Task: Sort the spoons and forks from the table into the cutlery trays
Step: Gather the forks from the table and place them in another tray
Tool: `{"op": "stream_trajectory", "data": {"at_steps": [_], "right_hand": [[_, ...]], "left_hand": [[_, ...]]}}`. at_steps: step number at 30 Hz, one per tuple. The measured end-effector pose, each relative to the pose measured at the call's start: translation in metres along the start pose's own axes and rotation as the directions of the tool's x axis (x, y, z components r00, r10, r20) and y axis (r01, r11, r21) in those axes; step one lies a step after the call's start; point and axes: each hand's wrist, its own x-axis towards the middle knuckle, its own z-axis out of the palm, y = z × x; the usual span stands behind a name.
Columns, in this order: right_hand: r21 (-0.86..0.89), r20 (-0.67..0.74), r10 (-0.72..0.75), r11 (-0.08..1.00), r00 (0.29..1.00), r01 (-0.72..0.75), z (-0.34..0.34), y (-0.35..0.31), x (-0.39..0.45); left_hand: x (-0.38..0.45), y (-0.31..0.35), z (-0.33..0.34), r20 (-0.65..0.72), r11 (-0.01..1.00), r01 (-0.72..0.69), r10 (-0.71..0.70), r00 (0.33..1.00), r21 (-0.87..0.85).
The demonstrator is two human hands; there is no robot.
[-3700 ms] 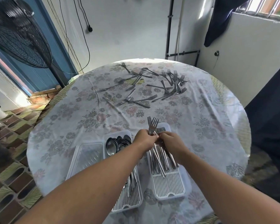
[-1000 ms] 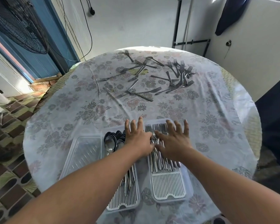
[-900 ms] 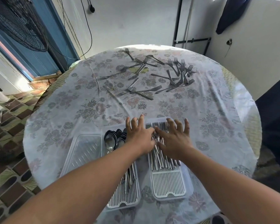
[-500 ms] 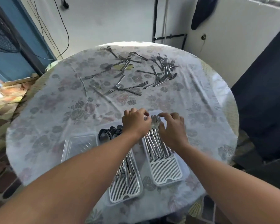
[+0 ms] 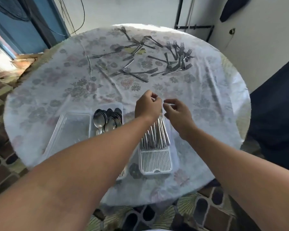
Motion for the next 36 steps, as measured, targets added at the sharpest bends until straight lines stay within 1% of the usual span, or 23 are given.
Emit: {"op": "stream_trajectory", "data": {"at_steps": [3,5,7,12,14,21,24,27,33,36], "right_hand": [[-0.009,0.089,-0.007,1.000,0.996,0.007,-0.035,0.012,0.010],[-0.016,0.119,-0.018,1.000,0.993,0.020,-0.060,0.016,0.022],[-0.045,0.139,-0.019,0.999,0.990,0.025,-0.079,0.018,0.036],[-0.080,0.217,-0.012,0.996,0.976,0.030,-0.105,0.011,0.075],[-0.091,0.244,-0.018,0.995,0.970,0.041,-0.108,0.006,0.089],[-0.100,0.247,-0.051,0.992,0.968,0.077,-0.110,-0.014,0.137],[-0.102,0.235,-0.048,0.992,0.971,0.073,-0.113,-0.017,0.153],[-0.115,0.254,-0.052,0.990,0.966,0.083,-0.114,-0.018,0.177],[-0.175,0.308,-0.065,0.977,0.949,0.123,-0.104,-0.005,0.239],[-0.219,0.377,-0.081,0.960,0.923,0.173,-0.102,0.005,0.273]], "left_hand": [[-0.013,0.010,0.033,-0.090,0.996,0.092,-0.092,0.992,-0.004],[-0.022,0.021,0.054,-0.140,0.989,0.135,-0.142,0.980,-0.055],[-0.025,0.029,0.070,-0.179,0.983,0.161,-0.175,0.968,-0.091],[-0.013,0.048,0.086,-0.259,0.974,0.203,-0.222,0.940,-0.100],[-0.001,0.056,0.087,-0.267,0.971,0.212,-0.233,0.935,-0.107],[0.059,0.080,0.092,-0.260,0.975,0.194,-0.217,0.941,-0.110],[0.072,0.084,0.098,-0.237,0.974,0.199,-0.219,0.946,-0.108],[0.091,0.088,0.107,-0.212,0.969,0.218,-0.239,0.948,-0.115],[0.125,0.087,0.129,-0.248,0.948,0.293,-0.316,0.916,-0.128],[0.146,0.087,0.140,-0.296,0.932,0.343,-0.363,0.884,-0.117]]}}
